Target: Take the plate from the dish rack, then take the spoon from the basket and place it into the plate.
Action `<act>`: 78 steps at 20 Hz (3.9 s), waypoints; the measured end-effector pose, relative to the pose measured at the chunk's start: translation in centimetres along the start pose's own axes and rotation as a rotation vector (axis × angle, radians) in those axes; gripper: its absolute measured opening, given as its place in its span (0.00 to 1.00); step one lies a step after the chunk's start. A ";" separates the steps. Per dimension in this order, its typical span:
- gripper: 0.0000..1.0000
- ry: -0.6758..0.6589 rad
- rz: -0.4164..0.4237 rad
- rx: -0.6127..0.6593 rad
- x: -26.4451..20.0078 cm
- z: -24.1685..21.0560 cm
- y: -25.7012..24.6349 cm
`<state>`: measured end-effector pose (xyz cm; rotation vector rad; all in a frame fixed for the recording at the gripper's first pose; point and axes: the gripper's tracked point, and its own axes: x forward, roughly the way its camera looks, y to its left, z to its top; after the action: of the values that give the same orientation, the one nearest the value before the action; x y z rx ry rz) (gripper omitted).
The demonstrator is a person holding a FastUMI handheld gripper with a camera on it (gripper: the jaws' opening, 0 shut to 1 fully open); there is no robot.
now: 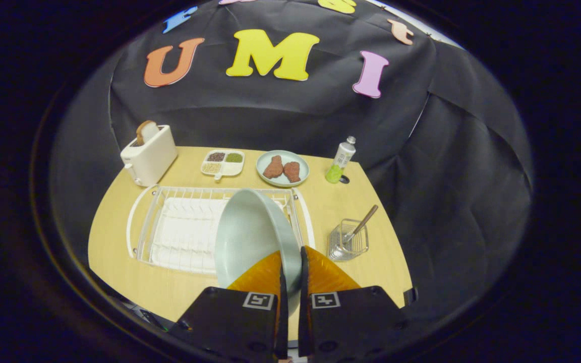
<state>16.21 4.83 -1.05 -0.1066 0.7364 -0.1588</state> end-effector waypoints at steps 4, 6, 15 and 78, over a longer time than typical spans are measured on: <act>0.13 0.021 0.090 -0.009 0.0 -6.8 -1.5; 0.13 0.048 0.165 -0.007 0.7 -10.0 -1.4; 0.15 0.125 0.378 0.124 7.5 -19.2 -2.6; 0.18 -0.305 0.301 0.296 26.0 4.9 -13.9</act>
<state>37.01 -13.38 -12.41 0.2575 0.4111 0.0369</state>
